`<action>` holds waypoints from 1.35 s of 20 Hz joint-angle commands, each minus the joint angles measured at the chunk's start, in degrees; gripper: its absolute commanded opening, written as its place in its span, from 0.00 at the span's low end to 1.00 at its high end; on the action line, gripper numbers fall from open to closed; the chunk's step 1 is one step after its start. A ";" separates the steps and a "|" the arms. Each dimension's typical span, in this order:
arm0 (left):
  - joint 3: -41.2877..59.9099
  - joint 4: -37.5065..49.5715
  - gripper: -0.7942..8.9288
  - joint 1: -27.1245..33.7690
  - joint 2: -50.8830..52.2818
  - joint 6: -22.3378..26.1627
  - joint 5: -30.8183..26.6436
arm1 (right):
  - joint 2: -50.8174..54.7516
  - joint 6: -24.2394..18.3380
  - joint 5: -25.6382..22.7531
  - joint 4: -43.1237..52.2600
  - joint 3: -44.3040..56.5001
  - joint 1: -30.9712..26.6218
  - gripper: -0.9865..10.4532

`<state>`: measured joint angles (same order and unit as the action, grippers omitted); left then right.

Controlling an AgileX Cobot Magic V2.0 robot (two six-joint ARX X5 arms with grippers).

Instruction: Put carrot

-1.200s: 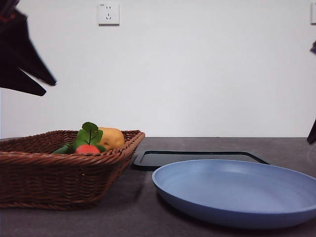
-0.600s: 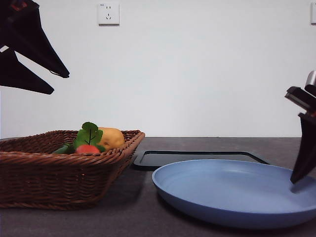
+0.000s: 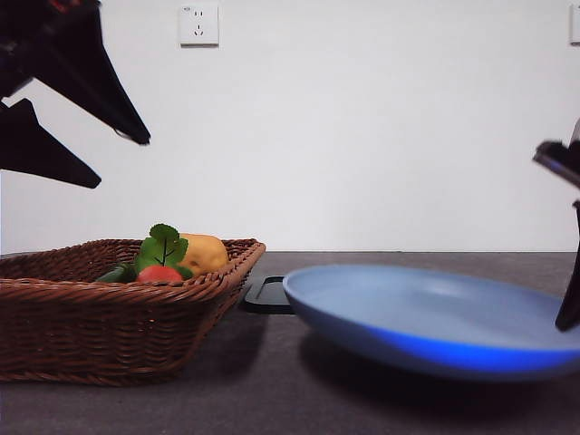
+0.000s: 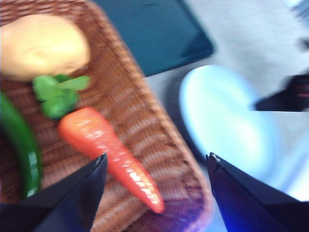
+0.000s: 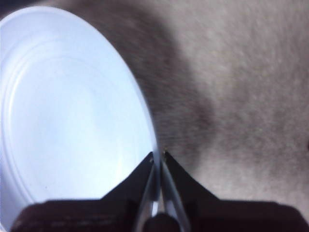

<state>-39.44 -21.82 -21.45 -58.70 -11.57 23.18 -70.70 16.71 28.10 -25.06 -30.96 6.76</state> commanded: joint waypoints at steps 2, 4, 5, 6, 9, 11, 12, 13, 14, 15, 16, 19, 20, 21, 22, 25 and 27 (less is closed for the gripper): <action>-0.92 0.22 0.45 -4.17 -1.46 -4.50 -9.92 | 4.17 0.42 0.24 -0.94 -0.79 0.11 0.09; -1.68 -0.42 0.41 -4.92 -4.92 -5.44 -9.57 | 6.27 0.44 0.04 -0.94 -0.79 0.11 0.09; -2.25 -0.66 0.40 -5.07 -7.30 -5.42 -9.55 | 7.04 0.44 0.04 -0.94 -0.79 0.11 0.09; -2.97 -0.85 0.40 -5.27 -9.75 -5.42 -9.57 | 7.54 0.44 0.04 -0.92 -0.79 0.11 0.09; -6.01 -1.01 0.40 -5.90 -17.75 -5.42 -9.66 | 8.09 0.42 0.04 -0.94 -0.79 0.11 0.09; -8.76 -2.12 0.40 -5.99 -22.82 -5.42 -9.70 | 8.09 0.39 0.04 -0.94 -0.79 0.11 0.09; -10.16 -2.86 0.40 -6.21 -25.20 -5.42 -9.88 | 8.09 0.39 0.04 -0.94 -0.79 0.11 0.09; -11.52 -4.09 0.40 -6.40 -27.23 -5.35 -10.88 | 8.09 0.39 0.04 -0.94 -0.79 0.11 0.09; -12.70 -5.07 0.40 -6.62 -29.09 -5.33 -12.11 | 8.09 0.39 0.04 -0.94 -0.79 0.11 0.09; -13.66 -5.62 0.40 -6.78 -30.56 -5.16 -13.59 | 8.09 0.37 0.04 -0.94 -0.79 0.11 0.09; -14.38 -5.66 0.40 -6.86 -31.82 -5.09 -14.27 | 8.09 0.37 0.04 -0.94 -0.79 0.11 0.09; -15.30 -5.62 0.40 -6.97 -33.29 -4.70 -14.64 | 8.09 0.31 0.04 -0.92 -0.79 0.11 0.09; -15.30 -5.70 0.39 -6.97 -33.29 -3.89 -14.86 | 8.09 0.31 0.04 -0.90 -0.79 0.11 0.09; -15.30 -6.12 0.35 -6.99 -33.29 -2.45 -15.32 | 8.09 0.31 0.04 -0.85 -0.79 0.11 0.09; -15.30 -6.71 0.29 -6.97 -33.29 -1.31 -15.65 | 8.09 0.31 0.04 -0.81 -0.79 0.11 0.09; -15.30 -7.52 0.22 -6.97 -33.29 -0.15 -15.56 | 8.09 0.31 0.02 -0.57 -0.79 0.11 0.09; -15.34 -7.43 0.21 -6.97 -33.27 -0.15 -15.54 | 8.09 0.33 0.02 -0.26 -0.79 0.11 0.09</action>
<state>-54.04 -29.12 -27.94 -91.05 -12.91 7.88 -62.39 16.71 27.88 -26.06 -30.96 6.74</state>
